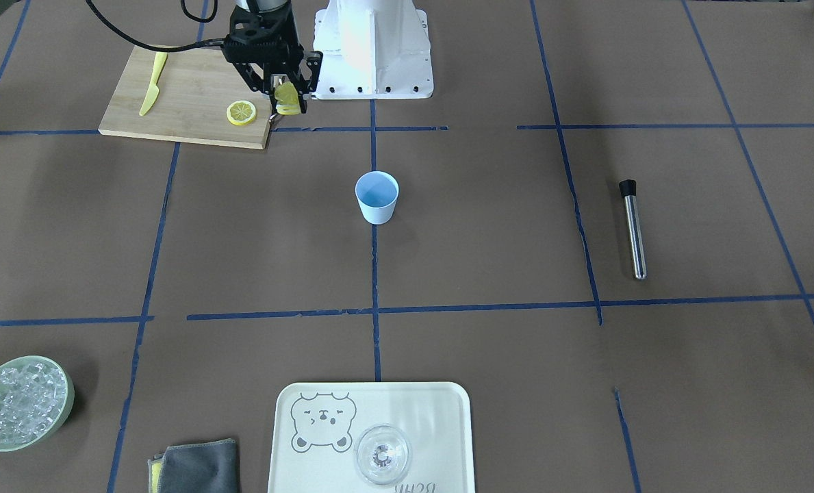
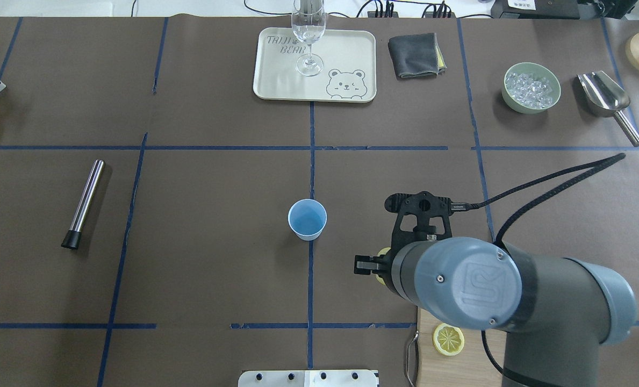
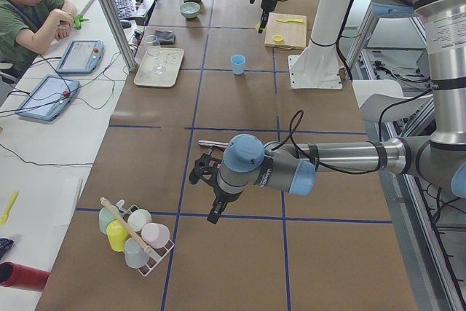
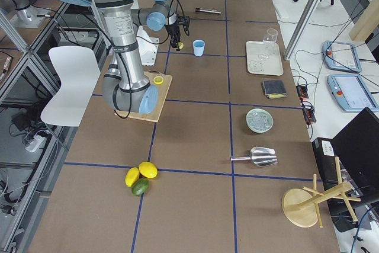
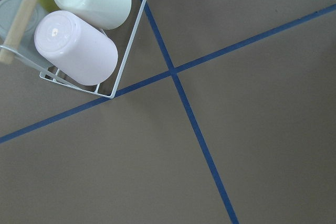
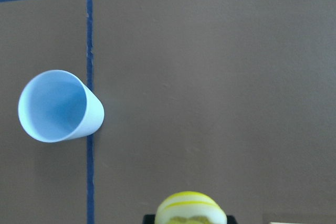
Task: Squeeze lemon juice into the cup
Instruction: 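Carry the lemon slice with the right gripper over the blue cup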
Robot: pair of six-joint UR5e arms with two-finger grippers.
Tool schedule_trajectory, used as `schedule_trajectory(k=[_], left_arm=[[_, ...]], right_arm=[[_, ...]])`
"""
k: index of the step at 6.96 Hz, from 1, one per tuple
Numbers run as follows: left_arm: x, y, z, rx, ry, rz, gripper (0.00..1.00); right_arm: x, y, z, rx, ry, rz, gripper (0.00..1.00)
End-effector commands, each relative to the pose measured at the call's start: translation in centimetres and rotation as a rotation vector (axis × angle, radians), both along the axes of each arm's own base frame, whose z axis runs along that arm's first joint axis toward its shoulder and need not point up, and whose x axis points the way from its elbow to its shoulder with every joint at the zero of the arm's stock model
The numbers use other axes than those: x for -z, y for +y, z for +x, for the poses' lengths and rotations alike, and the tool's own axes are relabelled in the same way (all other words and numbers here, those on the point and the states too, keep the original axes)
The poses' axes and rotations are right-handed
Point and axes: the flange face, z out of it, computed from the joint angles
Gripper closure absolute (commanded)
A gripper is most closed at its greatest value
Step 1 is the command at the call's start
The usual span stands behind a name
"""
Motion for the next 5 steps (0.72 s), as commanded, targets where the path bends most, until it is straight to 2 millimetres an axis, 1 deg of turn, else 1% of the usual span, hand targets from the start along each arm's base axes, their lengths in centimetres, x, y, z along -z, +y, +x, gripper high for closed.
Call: schedule_trajectory(k=[1,3,4,5], left_arm=[[-0.1,0.0,0.0,0.001,0.0,-0.003,0.0],[-0.2,0.0,0.0,0.0,0.0,-0.004,0.0],[-0.2,0.0,0.0,0.0,0.0,-0.004,0.0],[-0.2,0.0,0.0,-0.001,0.0,-0.003,0.0]], right_arm=[[4.2,-4.4,-2.8,-0.031,0.002,0.012,1.0],[7.1,-9.2,-6.0,-0.033,0.031,0.02,1.0],[7.7,-10.2,-7.5,-0.031,0.044,0.02,1.0],[7.6,-11.0,-9.3,-0.029,0.042,0.024,1.0]])
